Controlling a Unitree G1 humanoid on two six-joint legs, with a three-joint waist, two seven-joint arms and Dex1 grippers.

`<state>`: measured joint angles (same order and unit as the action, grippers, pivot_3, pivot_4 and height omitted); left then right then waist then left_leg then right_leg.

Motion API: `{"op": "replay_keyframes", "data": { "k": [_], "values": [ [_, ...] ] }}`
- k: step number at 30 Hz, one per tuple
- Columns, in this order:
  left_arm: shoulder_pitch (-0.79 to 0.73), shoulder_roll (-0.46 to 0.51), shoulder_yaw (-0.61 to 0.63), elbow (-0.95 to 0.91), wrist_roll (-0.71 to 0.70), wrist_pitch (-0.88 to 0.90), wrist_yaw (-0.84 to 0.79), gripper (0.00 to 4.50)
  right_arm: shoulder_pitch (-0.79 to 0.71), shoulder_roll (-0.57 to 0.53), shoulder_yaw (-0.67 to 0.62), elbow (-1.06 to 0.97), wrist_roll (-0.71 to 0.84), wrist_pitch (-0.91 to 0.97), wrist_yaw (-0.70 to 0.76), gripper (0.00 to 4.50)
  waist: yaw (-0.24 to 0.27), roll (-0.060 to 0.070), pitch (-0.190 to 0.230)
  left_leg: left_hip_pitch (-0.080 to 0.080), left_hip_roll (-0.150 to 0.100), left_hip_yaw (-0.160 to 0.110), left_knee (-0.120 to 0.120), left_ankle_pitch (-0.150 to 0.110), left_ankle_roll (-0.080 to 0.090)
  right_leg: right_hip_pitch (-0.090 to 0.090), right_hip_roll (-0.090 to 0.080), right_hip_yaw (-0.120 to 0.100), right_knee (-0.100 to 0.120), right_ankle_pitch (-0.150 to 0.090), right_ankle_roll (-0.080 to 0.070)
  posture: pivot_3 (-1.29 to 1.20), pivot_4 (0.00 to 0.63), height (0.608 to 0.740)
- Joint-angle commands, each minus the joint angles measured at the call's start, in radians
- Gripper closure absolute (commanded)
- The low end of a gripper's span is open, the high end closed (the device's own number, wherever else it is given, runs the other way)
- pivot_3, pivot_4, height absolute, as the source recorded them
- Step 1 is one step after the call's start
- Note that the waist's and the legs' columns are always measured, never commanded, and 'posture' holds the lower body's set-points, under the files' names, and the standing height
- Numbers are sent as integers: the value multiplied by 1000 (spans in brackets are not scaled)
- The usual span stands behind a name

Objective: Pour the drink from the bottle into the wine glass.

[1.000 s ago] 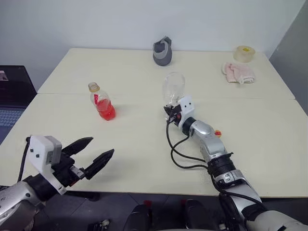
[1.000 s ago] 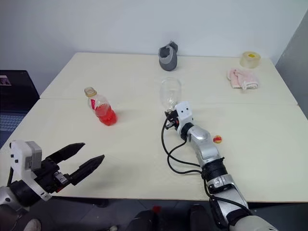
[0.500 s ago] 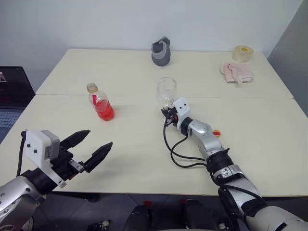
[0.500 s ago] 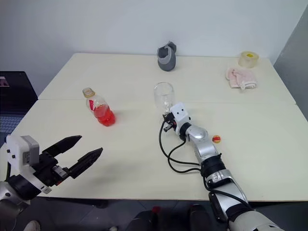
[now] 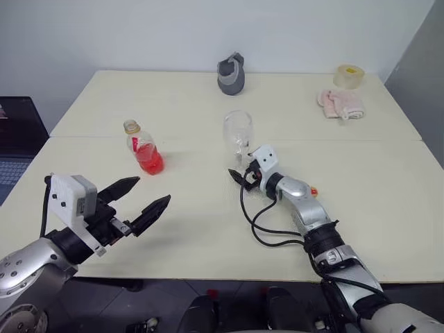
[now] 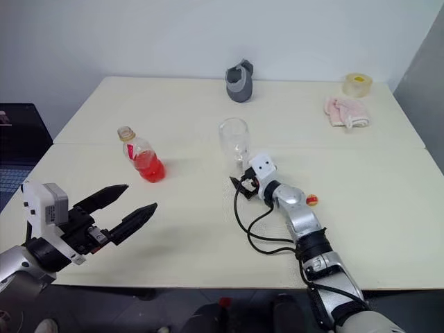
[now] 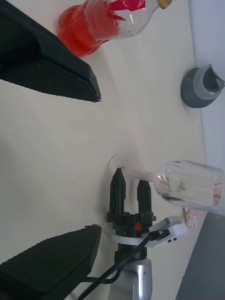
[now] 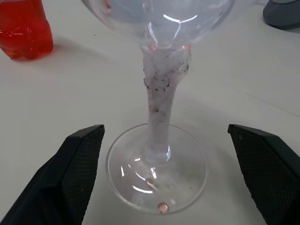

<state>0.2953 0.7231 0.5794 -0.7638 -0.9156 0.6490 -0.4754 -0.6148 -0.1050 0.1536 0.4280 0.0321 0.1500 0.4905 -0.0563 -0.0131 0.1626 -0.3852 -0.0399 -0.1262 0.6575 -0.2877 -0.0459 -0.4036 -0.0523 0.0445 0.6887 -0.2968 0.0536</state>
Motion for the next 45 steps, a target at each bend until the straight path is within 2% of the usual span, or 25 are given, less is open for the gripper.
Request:
{"op": "replay_keyframes", "data": {
  "k": [1,4,8,13,17,20,25,33,45],
  "values": [
    [-28,-12,1,21,35,-16,42,0,71,-59,-34,-247,53,120,39,44,3,0,0,0,0,0,0,0,0,0,0,0,0,0,0,0,150,740],
    [-32,-48,-26,19,68,-27,75,0,185,-144,-51,-509,114,272,77,44,11,0,0,-1,-1,-1,0,0,0,0,-1,-1,-1,0,0,0,150,740],
    [-41,-95,-84,39,153,-50,110,0,295,-232,-88,-752,228,433,127,44,15,0,0,-1,0,-1,0,0,0,1,-1,-1,-2,0,0,0,150,740],
    [-61,-161,-160,147,299,-117,148,0,372,-307,-132,-884,394,407,277,44,15,0,0,1,0,-1,0,0,1,3,0,-1,-2,0,0,0,150,740],
    [-128,-190,-203,245,408,-178,178,0,362,-330,-140,-905,452,406,307,44,22,-1,0,6,0,-6,0,-1,1,13,0,-6,-9,0,1,0,150,740],
    [-223,-212,-239,339,481,-233,200,0,327,-331,-134,-924,507,426,325,44,27,-1,0,6,-1,-6,0,-1,1,14,0,-6,-9,0,1,0,150,740],
    [-316,-245,-285,466,553,-310,191,0,289,-333,-101,-909,486,396,319,44,26,-1,0,6,-1,-7,0,-1,0,14,-1,-6,-10,1,1,0,150,740],
    [-431,-265,-290,614,602,-383,187,0,289,-331,-98,-910,491,390,305,44,27,-1,0,5,-1,-7,0,-1,0,14,-1,-7,-9,1,1,0,150,740],
    [-609,-267,-318,923,651,-536,95,0,303,-340,-98,-932,508,397,300,44,27,-1,0,5,-2,-8,1,-1,0,14,-1,-8,-9,1,1,0,150,740]
  ]
}}
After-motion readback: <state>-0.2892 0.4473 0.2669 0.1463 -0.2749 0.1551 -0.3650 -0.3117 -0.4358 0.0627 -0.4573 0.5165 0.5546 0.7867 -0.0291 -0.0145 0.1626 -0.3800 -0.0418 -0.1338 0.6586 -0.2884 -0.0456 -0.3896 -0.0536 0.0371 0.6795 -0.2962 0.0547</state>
